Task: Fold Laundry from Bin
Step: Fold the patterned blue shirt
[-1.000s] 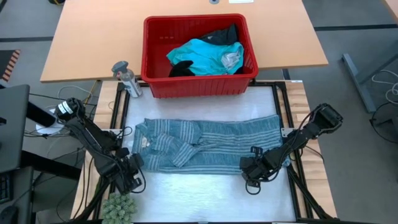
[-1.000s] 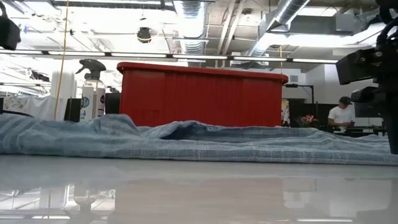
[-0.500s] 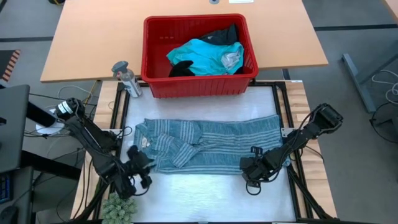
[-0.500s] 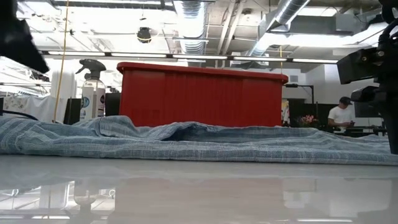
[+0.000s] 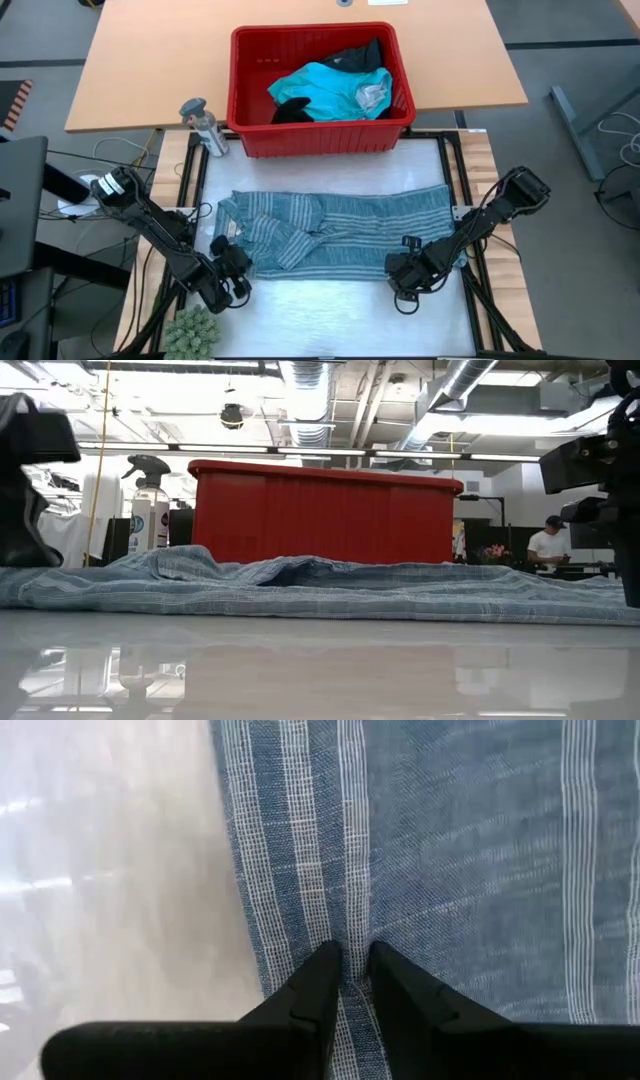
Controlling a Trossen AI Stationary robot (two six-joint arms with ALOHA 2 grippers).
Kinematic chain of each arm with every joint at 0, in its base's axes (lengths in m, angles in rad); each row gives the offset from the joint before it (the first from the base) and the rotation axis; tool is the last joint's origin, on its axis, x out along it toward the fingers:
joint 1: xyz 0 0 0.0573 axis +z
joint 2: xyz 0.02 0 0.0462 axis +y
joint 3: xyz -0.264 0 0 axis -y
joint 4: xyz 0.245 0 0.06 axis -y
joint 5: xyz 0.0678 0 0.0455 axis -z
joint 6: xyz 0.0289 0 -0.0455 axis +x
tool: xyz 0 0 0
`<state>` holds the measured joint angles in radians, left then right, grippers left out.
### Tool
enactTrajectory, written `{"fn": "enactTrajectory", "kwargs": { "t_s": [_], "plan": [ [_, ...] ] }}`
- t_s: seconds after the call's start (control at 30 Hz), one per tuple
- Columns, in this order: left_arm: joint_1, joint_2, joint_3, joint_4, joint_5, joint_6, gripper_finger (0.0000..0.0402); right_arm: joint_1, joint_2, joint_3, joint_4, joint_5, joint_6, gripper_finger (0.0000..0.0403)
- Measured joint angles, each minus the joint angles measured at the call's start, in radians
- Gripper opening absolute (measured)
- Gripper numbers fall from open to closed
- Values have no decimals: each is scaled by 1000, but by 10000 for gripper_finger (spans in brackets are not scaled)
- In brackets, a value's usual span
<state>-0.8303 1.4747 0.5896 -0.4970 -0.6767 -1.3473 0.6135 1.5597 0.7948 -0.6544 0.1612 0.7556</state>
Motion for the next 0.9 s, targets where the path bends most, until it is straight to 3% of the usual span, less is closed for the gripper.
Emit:
{"fn": "enactTrajectory", "kwargs": {
  "t_s": [0.4,0.67,0.9],
  "plan": [
    [4,108,3,-1,-52,-91,2,-60,0,172,-4,81,-276,91],
    [1,48,85,-131,158,-5,2,-107,-2,231,125,235,-511,91],
    [6,23,134,-198,50,11,2,-177,56,185,354,204,-574,91]
  ]
}}
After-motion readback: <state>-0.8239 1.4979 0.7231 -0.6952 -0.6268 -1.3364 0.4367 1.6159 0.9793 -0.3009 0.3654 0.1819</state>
